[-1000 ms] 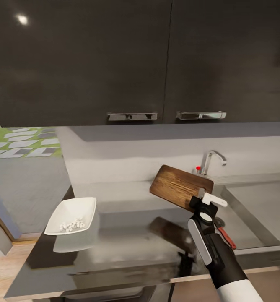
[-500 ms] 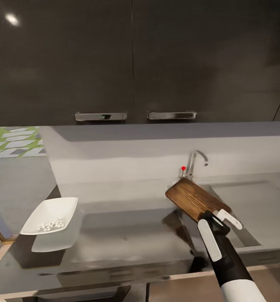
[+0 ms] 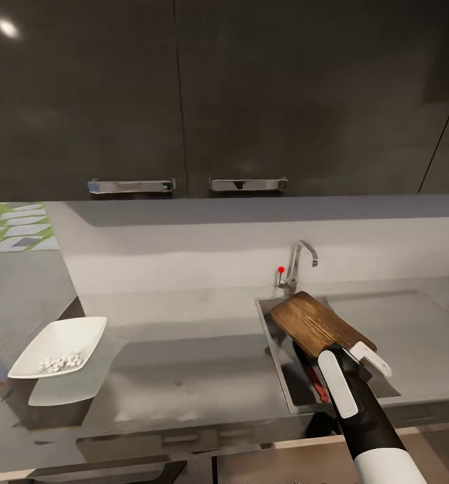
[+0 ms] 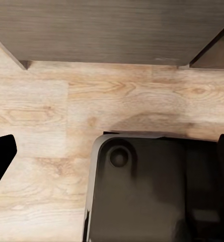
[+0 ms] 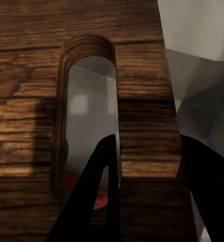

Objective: In the kitchen, take the Vidalia onion out of the sink, dice it on the chopping board with the paring knife, put the diced onion into the bowl on the countertop, then place both the paring knife and the chopping board into the sink.

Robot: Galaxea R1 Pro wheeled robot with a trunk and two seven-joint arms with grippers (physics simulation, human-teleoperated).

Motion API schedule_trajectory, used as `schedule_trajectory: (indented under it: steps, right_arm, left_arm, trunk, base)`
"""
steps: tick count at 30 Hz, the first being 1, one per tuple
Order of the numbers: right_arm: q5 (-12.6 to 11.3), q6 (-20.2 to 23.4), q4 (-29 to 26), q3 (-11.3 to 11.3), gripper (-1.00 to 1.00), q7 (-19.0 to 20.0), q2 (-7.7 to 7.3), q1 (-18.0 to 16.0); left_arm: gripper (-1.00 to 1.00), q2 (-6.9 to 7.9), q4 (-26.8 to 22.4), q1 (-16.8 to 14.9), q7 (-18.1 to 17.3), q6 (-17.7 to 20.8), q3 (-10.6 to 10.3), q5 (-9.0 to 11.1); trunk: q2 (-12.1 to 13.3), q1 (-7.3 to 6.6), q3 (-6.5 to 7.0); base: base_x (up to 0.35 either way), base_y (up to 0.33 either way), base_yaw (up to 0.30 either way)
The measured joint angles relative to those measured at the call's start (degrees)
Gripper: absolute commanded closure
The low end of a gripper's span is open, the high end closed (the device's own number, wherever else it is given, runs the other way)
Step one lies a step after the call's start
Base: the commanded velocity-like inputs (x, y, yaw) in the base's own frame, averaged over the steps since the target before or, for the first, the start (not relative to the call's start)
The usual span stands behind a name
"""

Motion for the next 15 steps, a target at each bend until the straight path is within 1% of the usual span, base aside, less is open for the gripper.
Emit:
schedule_trajectory:
  steps: [8, 11, 15]
  right_arm:
    - [-0.1, -0.1, 0.0, 0.0, 1.0, -0.1, 0.04, 0.0]
    - [-0.1, -0.1, 0.0, 0.0, 1.0, -0.1, 0.06, 0.0]
    - [-0.2, -0.1, 0.0, 0.0, 1.0, -0.1, 0.04, 0.0]
  left_arm:
    - [-1.0, 0.03, 0.0, 0.0, 0.0, 0.0, 0.0, 0.0]
    - [-1.0, 0.05, -0.1, 0.0, 0.0, 0.0, 0.0, 0.0]
    - [-1.0, 0.06, -0.2, 0.0, 0.0, 0.0, 0.0, 0.0]
  trunk:
    - [0.0, 0.0, -0.72]
    - [0.0, -0.02, -1.0]
    - [0.0, -0.03, -1.37]
  base:
    - [0.009, 0.0, 0.0]
    - [0.192, 0.0, 0.0]
    - [0.302, 0.0, 0.0]
